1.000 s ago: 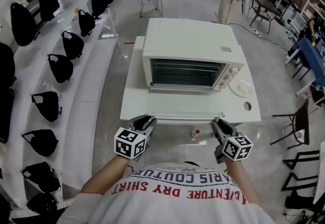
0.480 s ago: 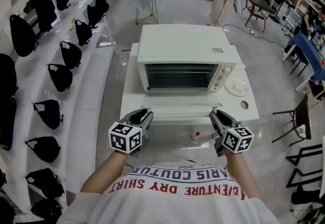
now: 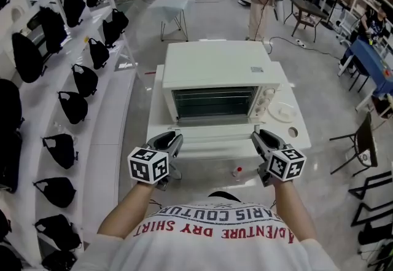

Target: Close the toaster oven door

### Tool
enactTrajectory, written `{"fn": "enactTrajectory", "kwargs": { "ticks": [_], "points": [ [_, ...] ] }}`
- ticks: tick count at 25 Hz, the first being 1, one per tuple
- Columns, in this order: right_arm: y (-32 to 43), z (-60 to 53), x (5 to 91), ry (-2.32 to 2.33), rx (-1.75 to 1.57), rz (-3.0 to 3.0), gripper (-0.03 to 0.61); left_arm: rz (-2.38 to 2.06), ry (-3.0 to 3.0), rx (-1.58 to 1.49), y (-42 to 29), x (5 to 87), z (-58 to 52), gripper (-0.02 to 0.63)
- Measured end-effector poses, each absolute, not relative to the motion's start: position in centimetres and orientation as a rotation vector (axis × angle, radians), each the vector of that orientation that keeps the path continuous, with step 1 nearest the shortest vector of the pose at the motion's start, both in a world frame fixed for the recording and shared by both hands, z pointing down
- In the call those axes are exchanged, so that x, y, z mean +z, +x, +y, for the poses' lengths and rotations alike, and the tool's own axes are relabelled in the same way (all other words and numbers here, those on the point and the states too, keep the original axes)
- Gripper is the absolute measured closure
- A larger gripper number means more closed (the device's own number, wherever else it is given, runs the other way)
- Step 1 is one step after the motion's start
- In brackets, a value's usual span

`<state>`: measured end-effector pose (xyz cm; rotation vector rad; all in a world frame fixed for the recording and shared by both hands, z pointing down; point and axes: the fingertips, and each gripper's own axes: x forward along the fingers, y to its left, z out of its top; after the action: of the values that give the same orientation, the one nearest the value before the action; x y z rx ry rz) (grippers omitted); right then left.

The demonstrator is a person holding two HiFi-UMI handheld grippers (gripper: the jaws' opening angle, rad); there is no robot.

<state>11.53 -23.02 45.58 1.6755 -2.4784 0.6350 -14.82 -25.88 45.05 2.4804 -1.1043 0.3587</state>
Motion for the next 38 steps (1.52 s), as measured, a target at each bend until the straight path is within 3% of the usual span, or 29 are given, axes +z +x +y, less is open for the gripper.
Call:
{"fn": "enactTrajectory", "kwargs": {
  "ticks": [38],
  "points": [
    [12.7,-34.1,39.4,1.628,0.777,-2.604,0.463,-1.129,2.479,0.283,-13.8,39.0,-37.1,0.502]
  ]
}}
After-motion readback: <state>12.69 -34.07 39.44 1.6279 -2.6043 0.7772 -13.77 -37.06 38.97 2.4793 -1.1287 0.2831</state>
